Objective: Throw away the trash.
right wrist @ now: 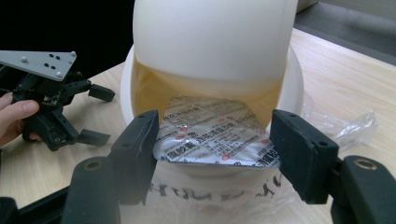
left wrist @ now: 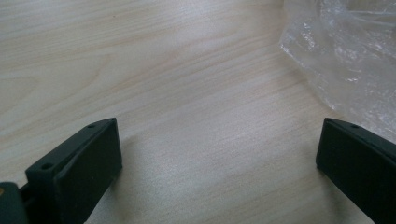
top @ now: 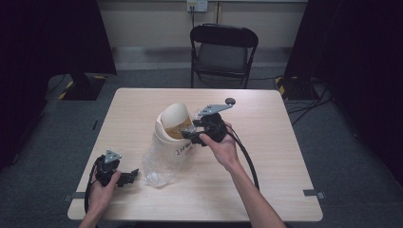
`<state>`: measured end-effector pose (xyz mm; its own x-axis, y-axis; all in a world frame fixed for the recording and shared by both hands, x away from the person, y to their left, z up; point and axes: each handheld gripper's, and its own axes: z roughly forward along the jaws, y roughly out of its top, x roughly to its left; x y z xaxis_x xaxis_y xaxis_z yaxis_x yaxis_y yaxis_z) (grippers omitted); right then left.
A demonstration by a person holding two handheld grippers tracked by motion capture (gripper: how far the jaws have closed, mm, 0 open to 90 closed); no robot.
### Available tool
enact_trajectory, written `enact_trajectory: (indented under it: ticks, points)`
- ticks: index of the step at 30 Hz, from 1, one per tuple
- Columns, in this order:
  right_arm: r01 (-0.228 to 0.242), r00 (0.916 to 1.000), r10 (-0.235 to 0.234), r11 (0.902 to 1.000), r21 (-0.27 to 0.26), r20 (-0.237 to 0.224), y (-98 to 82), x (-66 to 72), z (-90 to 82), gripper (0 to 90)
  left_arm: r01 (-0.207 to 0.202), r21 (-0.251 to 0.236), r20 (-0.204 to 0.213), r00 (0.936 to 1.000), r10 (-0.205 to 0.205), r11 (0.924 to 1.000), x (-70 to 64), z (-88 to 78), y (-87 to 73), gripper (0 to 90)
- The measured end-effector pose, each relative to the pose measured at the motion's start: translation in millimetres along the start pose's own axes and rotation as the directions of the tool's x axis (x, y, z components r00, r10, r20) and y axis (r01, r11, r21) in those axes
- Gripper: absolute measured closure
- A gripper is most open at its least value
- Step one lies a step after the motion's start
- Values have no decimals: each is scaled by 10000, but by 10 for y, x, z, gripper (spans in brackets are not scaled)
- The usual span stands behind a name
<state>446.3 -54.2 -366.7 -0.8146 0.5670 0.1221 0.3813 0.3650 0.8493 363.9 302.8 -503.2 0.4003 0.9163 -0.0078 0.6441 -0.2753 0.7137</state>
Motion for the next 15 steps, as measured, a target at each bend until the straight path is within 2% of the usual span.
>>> enact_trajectory:
  ticks: [7,12,15]
  points:
    - [35,10000,-35,10000,-10,35,52,39,74,350,13,-6,4,10000,-13,10000,-1,1,0,0]
    - [178,9993,-174,9998,-101,324,56,63,80,345,-24,-1,-21,10000,24,10000,1,0,0,0]
    - [161,9991,-152,9996,-229,401,61,62,73,263,-30,3,-22,10000,30,10000,1,-1,0,0]
